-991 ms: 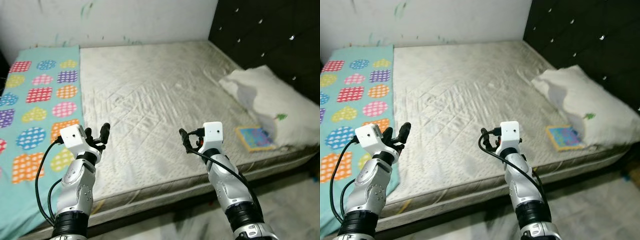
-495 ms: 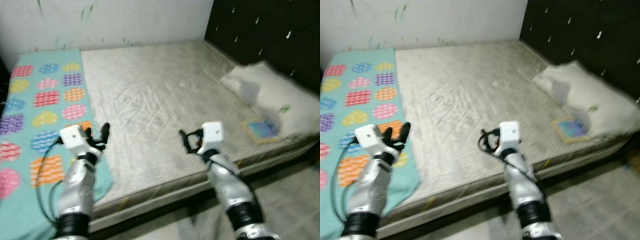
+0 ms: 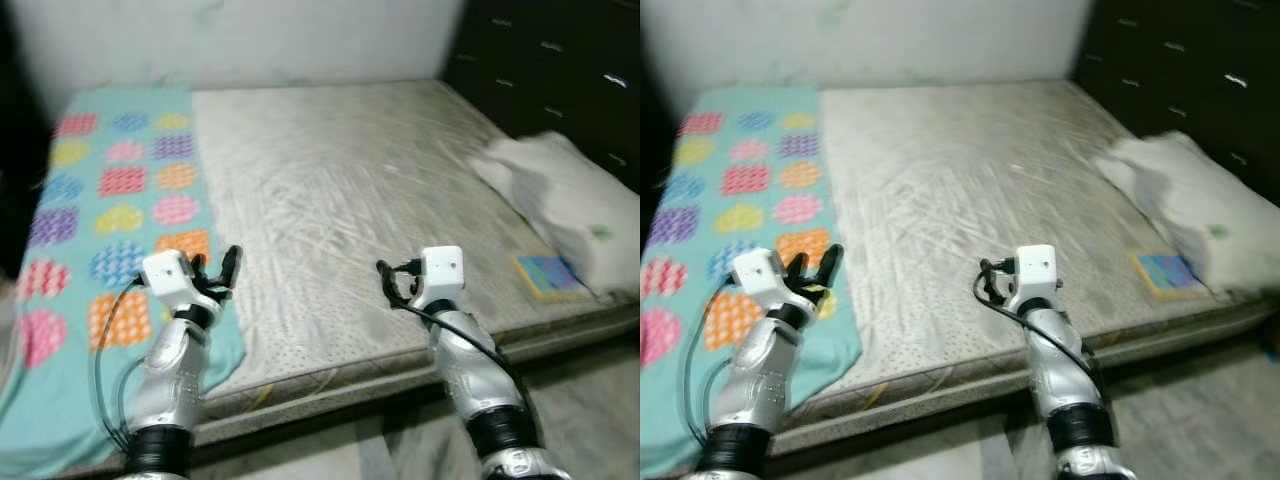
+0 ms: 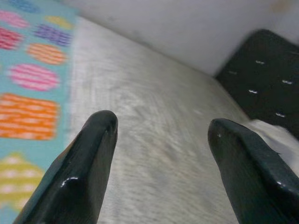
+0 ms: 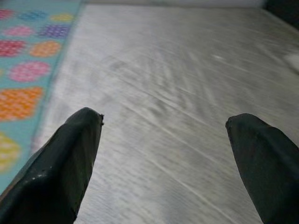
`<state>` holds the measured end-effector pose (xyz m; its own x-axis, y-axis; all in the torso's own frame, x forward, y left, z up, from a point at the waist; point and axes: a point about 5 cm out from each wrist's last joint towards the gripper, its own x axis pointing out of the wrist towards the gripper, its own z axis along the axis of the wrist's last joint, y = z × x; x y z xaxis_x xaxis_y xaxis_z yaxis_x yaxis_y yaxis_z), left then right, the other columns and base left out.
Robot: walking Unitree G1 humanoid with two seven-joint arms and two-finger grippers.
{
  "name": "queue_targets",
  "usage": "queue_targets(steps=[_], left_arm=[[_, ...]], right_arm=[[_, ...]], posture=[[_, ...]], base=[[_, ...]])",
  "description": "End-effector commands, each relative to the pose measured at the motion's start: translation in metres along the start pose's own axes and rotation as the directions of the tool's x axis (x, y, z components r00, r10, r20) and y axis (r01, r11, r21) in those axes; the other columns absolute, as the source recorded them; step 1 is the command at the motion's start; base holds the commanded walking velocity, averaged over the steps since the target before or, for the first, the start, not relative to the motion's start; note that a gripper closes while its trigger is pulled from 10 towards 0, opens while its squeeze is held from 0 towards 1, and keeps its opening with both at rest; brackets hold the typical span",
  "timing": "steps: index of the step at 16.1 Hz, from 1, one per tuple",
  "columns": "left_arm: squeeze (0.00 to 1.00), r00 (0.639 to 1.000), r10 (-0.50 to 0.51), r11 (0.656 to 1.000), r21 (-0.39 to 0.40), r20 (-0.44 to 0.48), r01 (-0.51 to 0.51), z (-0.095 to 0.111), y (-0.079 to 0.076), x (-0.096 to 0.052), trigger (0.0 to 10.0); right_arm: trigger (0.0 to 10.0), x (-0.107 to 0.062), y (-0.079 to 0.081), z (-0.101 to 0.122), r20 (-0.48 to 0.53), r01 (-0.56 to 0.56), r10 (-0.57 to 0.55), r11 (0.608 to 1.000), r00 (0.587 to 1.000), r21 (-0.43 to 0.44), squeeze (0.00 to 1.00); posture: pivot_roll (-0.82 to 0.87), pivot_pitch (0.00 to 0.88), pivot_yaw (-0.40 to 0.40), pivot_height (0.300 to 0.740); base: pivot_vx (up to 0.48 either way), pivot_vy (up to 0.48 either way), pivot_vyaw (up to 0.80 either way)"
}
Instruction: Clean up the room
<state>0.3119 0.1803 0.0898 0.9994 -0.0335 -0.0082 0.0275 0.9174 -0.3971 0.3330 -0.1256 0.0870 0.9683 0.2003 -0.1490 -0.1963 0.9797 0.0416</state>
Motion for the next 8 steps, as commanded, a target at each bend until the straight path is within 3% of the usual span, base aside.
queue_targets(steps=[1,5,8], left_arm=[[0.0,0.999,-0.035,0.999,-0.005,0.006,0.035,0.0016,-0.0095,0.0033,10.0],[0.0,1.0,-0.024,1.0,-0.001,0.0,0.024,0.0005,-0.0072,0.0032,10.0],[0.0,0.999,0.027,1.0,-0.012,-0.021,-0.027,-0.003,-0.007,0.0074,10.0]], right_arm=[[10.0,-0.0021,-0.0097,-0.0006,-0.004,0.026,-0.026,1.0,1.0,-0.008,0.0],[10.0,-0.0017,-0.0103,-0.0015,-0.009,0.031,-0.031,0.999,0.999,-0.008,0.0],[10.0,-0.0017,-0.0148,-0.0009,-0.01,0.038,-0.039,0.999,0.999,-0.011,0.0]], posture=[[-0.11,0.054,-0.034,0.74],[-0.12,0.05,-0.033,0.74],[-0.12,0.043,-0.036,0.74]], base=[[0.394,0.0,0.0],[0.395,0.0,0.0],[0.0,0.0,0.0]])
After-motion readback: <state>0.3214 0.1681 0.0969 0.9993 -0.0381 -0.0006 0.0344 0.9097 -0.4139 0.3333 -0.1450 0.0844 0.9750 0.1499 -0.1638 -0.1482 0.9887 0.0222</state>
